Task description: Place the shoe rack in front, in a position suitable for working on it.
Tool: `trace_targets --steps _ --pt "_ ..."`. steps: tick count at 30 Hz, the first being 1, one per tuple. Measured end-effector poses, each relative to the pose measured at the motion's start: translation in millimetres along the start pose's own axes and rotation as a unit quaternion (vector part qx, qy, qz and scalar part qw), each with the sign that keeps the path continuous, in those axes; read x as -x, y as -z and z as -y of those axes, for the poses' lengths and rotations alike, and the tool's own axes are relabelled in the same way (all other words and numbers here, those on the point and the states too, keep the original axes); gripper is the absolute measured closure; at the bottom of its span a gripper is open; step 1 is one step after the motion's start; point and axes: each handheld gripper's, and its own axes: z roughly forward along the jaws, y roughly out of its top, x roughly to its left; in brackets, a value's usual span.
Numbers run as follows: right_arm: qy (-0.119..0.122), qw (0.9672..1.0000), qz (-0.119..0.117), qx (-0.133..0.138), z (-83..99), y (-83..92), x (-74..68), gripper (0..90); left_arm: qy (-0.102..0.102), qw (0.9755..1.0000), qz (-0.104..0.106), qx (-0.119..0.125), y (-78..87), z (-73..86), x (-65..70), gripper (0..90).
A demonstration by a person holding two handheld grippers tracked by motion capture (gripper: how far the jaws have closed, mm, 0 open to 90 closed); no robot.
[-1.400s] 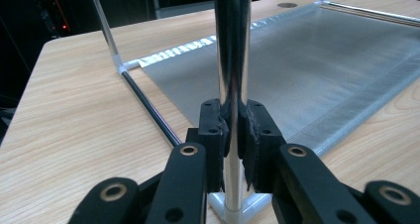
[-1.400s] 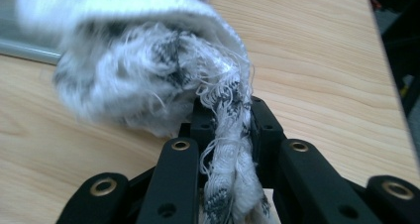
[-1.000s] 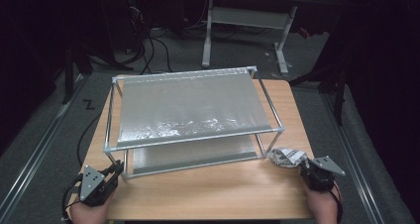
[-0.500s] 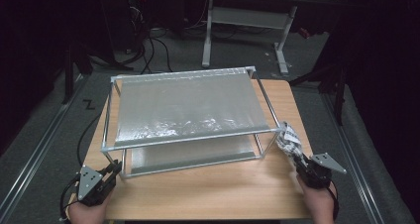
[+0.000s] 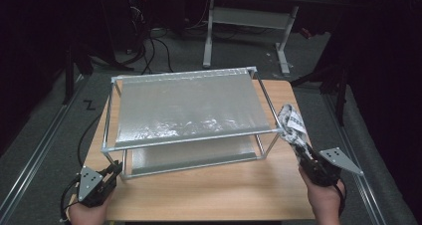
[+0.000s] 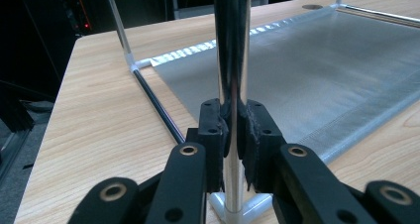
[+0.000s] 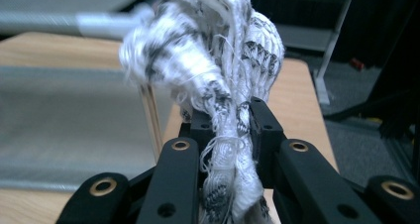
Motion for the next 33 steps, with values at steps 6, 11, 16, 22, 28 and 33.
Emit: trace_targets --steps 6,11,16,22,28,33 --pt "0.007 0.9999 -0.005 0.014 -6.3 6.8 -5.9 77.5 0.001 1.0000 -0.001 0.000 -0.2 0.0 0.2 79.7" --pt "0.007 0.9998 -0.017 0.002 1.5 1.0 -10.3 77.7 0.001 1.0000 -0.001 0.001 -0.3 0.1 0.3 79.7" --pt "0.016 0.9992 -0.025 -0.028 17.0 -10.3 -13.5 78.0 0.002 1.0000 -0.001 0.001 -0.5 0.1 0.0 79.7" --pt "0.035 0.9963 -0.032 -0.071 37.9 -24.9 -20.3 78.0 0.001 1.0000 0.001 0.001 -1.0 -0.3 -0.1 79.7" --pt "0.055 0.9884 -0.041 -0.136 65.8 -43.9 -24.4 77.9 0.001 1.0000 0.001 0.000 -1.2 -0.7 -0.1 79.7" --pt "0.064 0.9813 -0.045 -0.176 82.6 -58.2 -24.0 77.9 0.001 1.0000 0.001 0.000 -1.2 -0.6 -0.1 79.7"
